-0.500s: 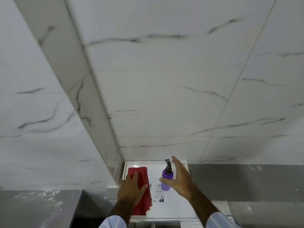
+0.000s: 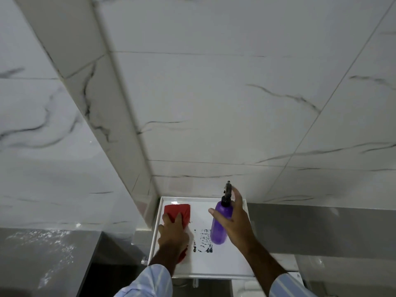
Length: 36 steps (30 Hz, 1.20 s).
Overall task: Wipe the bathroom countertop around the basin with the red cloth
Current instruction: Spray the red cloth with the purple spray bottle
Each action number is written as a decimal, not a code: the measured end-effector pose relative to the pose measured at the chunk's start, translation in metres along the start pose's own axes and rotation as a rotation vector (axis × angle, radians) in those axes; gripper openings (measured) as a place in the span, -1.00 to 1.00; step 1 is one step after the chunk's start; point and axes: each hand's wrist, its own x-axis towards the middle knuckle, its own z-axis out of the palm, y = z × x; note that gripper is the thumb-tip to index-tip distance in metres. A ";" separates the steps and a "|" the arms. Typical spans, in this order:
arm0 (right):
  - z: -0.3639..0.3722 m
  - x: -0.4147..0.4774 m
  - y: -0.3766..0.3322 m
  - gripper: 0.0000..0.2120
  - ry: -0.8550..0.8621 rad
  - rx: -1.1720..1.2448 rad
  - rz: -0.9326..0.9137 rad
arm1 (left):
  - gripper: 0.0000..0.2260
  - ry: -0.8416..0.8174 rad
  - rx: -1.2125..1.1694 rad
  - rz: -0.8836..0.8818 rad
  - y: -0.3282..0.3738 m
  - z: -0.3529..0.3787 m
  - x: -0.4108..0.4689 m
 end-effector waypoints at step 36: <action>-0.036 -0.047 -0.272 -0.73 -0.495 -0.148 0.428 | -0.47 -0.475 -2.259 0.197 0.057 -0.185 -0.166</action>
